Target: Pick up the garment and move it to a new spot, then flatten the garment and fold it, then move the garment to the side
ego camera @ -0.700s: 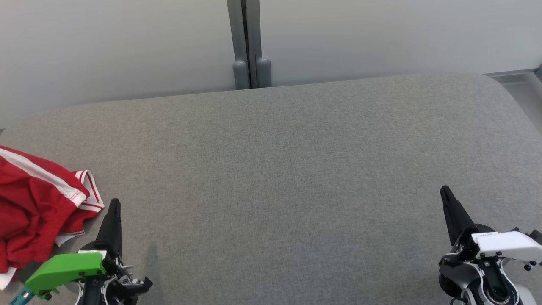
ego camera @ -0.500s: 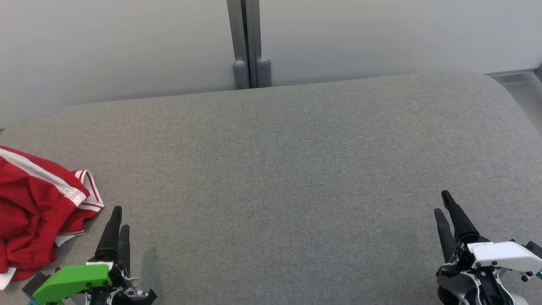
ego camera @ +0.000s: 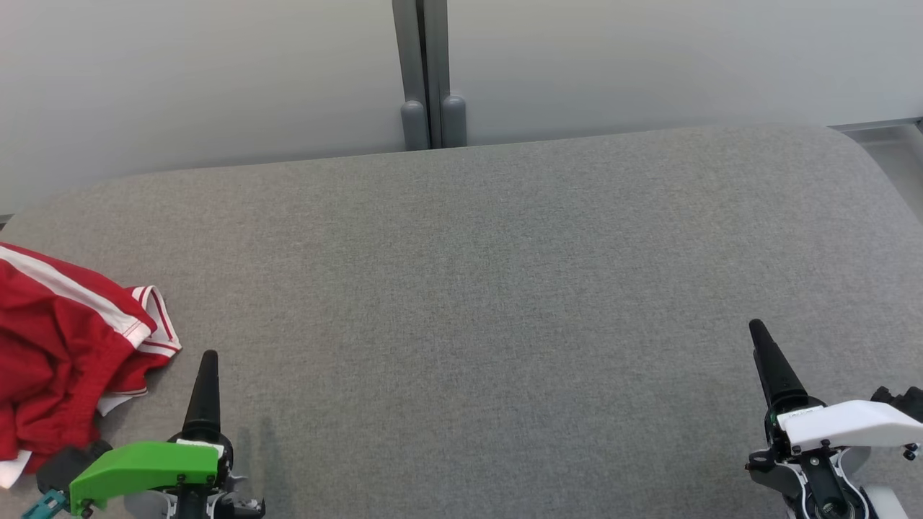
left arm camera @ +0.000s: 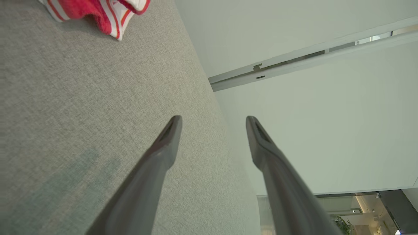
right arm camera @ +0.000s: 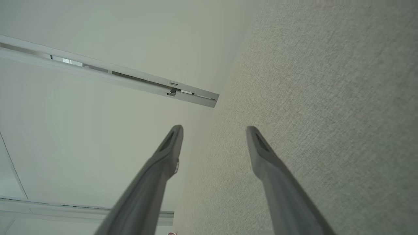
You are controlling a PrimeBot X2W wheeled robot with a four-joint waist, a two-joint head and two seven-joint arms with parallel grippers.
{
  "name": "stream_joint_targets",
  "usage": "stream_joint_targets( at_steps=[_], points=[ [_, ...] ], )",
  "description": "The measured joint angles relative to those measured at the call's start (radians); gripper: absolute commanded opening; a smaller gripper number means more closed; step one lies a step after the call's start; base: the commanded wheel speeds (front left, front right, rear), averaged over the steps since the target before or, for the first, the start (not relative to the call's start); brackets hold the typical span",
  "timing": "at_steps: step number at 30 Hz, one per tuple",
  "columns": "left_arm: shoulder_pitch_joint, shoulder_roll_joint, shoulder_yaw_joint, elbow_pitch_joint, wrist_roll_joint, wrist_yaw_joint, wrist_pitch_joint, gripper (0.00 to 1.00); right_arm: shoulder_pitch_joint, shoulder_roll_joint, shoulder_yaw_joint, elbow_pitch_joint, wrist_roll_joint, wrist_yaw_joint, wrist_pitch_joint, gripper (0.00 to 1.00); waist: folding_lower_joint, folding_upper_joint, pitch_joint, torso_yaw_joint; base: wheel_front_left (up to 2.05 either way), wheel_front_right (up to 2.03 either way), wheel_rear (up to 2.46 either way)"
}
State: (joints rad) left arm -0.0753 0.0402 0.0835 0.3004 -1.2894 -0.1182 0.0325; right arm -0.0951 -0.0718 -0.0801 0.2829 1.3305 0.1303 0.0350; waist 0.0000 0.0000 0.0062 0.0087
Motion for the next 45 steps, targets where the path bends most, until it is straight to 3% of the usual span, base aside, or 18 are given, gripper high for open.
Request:
stream_joint_targets(
  at_steps=[15, 45],
  points=[
    [-0.008, 0.022, -0.067, 0.018, 0.298, 0.041, -0.058, 1.00, -0.019, -0.004, 0.030, 0.010, -0.277, 0.000, -0.059, 1.00, 0.0000, 0.0000, -0.001, 0.006, 0.00, 0.00, 0.00],
    [-0.030, 0.034, -0.156, 0.058, 0.676, 0.109, -0.157, 1.00, -0.031, 0.027, 0.030, -0.034, -0.722, 0.000, -0.158, 1.00, 0.0000, 0.0000, -0.002, 0.025, 0.00, 0.00, 0.00]
  ],
)
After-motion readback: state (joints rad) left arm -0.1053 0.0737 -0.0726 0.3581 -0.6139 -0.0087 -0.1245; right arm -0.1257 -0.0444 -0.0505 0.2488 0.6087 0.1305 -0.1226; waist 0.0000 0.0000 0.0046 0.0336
